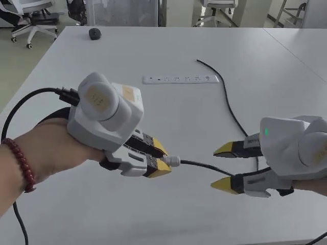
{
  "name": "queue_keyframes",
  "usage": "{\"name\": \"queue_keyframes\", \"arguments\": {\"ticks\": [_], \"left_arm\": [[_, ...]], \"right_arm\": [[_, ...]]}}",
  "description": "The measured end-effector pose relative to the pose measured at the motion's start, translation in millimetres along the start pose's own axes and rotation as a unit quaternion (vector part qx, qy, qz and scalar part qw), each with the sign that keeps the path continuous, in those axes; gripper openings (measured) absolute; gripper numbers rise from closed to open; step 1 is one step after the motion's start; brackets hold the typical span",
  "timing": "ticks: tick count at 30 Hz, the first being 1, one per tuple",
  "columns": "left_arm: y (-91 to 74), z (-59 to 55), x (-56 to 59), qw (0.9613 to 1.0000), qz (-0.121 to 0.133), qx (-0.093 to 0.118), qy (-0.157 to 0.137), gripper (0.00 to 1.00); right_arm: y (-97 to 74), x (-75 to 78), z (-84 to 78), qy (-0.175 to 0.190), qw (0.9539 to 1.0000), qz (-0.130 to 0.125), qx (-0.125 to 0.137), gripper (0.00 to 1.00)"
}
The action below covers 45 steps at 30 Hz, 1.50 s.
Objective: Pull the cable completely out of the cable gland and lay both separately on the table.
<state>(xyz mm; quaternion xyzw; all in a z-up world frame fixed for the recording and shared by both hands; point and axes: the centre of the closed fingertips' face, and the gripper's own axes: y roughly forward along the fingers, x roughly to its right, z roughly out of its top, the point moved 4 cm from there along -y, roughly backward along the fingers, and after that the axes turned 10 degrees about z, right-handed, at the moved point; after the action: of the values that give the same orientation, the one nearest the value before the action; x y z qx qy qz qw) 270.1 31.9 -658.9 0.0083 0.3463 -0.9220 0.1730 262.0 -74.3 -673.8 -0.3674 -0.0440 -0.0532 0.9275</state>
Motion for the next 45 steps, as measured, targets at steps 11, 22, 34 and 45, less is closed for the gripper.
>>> {"name": "queue_keyframes", "arguments": {"ticks": [11,22,34,45], "left_arm": [[1.1,0.0,0.0,1.0,0.0,0.0,0.0,0.16],[2.3,1.5,2.5,1.0,-0.004,0.003,0.0,0.16],[3.4,3.1,1.6,1.0,-0.005,0.005,0.006,0.16],[3.6,2.8,1.3,0.9999,-0.006,0.006,0.006,0.16]], "right_arm": [[-0.4,-0.3,45.1,-0.042,0.9987,0.001,0.03,0.22],[8.6,-2.9,44.3,-0.064,0.9979,0.015,0.003,0.08],[15.8,-1.2,43.0,-0.074,0.9969,0.026,-0.011,0.01],[17.7,-1.7,41.1,-0.081,0.9962,0.028,-0.016,0.0]]}}
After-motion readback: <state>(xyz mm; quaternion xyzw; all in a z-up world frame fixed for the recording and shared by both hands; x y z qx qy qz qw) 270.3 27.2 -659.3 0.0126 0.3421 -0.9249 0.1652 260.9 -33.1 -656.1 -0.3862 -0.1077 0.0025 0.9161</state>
